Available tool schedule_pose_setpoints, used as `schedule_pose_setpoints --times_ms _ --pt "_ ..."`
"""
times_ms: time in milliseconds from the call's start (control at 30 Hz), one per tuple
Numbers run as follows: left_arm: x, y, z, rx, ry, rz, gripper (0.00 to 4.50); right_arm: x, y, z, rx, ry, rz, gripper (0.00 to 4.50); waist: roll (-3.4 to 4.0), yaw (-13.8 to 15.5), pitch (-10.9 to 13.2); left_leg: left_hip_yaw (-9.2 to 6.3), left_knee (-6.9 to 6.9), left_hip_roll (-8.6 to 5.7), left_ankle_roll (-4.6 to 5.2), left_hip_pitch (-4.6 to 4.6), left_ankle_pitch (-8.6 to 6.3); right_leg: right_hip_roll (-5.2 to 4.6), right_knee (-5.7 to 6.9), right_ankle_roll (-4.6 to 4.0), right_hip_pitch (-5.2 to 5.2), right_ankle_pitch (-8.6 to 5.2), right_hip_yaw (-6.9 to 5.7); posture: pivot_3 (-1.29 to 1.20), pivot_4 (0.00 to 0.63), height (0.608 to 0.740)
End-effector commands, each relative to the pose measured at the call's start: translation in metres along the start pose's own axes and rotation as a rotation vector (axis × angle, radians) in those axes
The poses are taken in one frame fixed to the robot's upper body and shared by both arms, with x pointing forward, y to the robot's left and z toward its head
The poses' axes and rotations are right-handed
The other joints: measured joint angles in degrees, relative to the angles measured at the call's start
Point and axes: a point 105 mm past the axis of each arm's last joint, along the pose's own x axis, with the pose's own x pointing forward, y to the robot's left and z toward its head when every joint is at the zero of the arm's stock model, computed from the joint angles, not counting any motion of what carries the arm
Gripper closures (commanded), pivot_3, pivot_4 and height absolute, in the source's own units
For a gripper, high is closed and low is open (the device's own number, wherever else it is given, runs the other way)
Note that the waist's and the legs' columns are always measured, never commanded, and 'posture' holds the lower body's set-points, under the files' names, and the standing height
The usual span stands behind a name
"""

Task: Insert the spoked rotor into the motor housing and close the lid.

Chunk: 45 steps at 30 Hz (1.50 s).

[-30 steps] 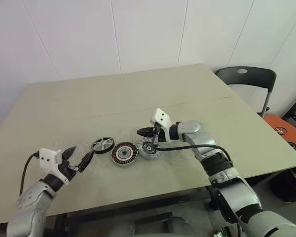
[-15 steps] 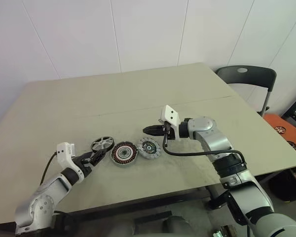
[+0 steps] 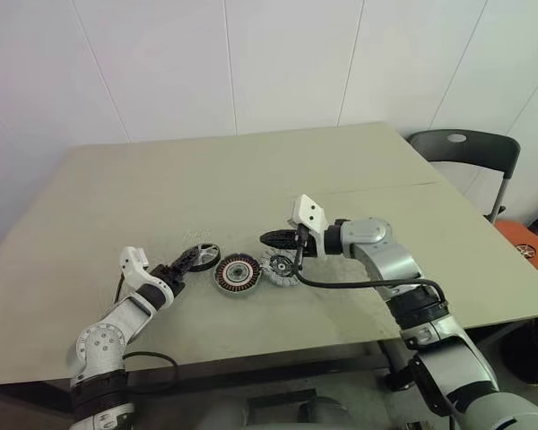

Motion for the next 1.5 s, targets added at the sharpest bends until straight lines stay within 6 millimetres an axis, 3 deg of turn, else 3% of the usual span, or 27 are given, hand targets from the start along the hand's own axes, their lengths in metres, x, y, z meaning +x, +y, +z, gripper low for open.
schedule_pose_setpoints --times_ms 33,200,233,400,533,700,867,1033,1233,1500 --pt "0.001 0.009 -0.006 -0.067 0.031 0.053 2.29 -0.004 -0.004 0.014 -0.038 -0.042 -0.023 4.50 -0.01 0.05 0.00 0.00 -0.02 0.00 0.01 -0.03 0.00 0.00 -0.01 0.04 -0.03 0.02 0.00 0.00 0.000 0.740" --pt "0.002 0.001 -0.005 -0.085 0.035 0.013 3.85 -0.007 -0.007 0.014 -0.044 -0.036 -0.034 4.50 -0.01 0.14 -0.01 0.00 -0.07 0.00 0.15 -0.34 0.09 0.00 -0.01 -0.05 -0.37 0.24 0.00 0.00 0.000 0.740" --pt "0.001 -0.005 -0.005 -0.086 0.034 -0.024 3.92 -0.007 -0.008 0.014 -0.045 -0.036 -0.037 4.50 -0.02 0.15 0.00 0.00 -0.06 -0.02 0.15 -0.35 0.09 -0.01 -0.02 -0.06 -0.37 0.24 0.00 0.00 0.000 0.740" --pt "-0.006 -0.031 0.014 -0.138 -0.044 -0.190 3.93 -0.012 -0.013 0.015 -0.035 -0.040 -0.046 4.50 -0.19 0.06 0.10 0.00 -0.05 -0.04 0.15 -0.40 0.08 -0.03 -0.07 0.12 -0.37 0.11 0.00 0.00 0.000 0.740" --pt "-0.008 -0.027 0.019 -0.157 -0.058 -0.185 3.93 -0.014 -0.016 0.013 -0.028 -0.036 -0.059 4.50 -0.29 -0.01 0.16 0.01 -0.13 -0.03 0.16 -0.48 0.08 -0.03 -0.08 -0.06 -0.50 0.25 0.02 0.00 0.000 0.740" --pt "-0.014 -0.042 0.032 -0.216 -0.103 -0.293 3.93 -0.016 -0.016 0.012 -0.023 -0.033 -0.061 4.50 -0.36 -0.05 0.20 0.02 -0.18 -0.01 0.16 -0.54 0.08 -0.02 -0.08 -0.06 -0.58 0.25 0.02 0.00 0.000 0.740" --pt "-0.016 -0.052 0.013 -0.176 0.020 -0.328 3.93 -0.023 -0.016 0.004 0.007 -0.012 -0.051 4.50 -0.36 -0.04 0.21 0.03 -0.12 -0.02 0.16 -0.53 0.08 -0.02 -0.08 -0.08 -0.54 0.24 0.02 0.00 0.000 0.740" --pt "-0.020 -0.052 -0.021 -0.100 0.200 -0.312 3.93 -0.032 -0.012 -0.005 0.043 0.018 -0.024 4.50 -0.36 -0.03 0.21 0.04 -0.17 -0.02 0.19 -0.53 0.07 -0.02 -0.12 -0.08 -0.55 0.24 0.04 0.00 0.000 0.740" --pt "-0.014 -0.060 -0.032 -0.081 0.252 -0.331 3.93 -0.035 -0.012 -0.008 0.053 0.029 -0.026 4.50 -0.36 -0.09 0.22 0.06 -0.13 0.00 0.18 -0.51 0.07 -0.01 -0.09 -0.13 -0.54 0.20 0.04 0.00 0.000 0.740" --pt "-0.011 -0.057 -0.038 -0.062 0.292 -0.310 3.93 -0.035 -0.012 -0.008 0.053 0.030 -0.037 4.50 -0.36 -0.01 0.22 0.06 -0.16 0.00 0.18 -0.52 0.07 -0.02 -0.11 -0.11 -0.55 0.23 0.05 0.00 0.000 0.740"
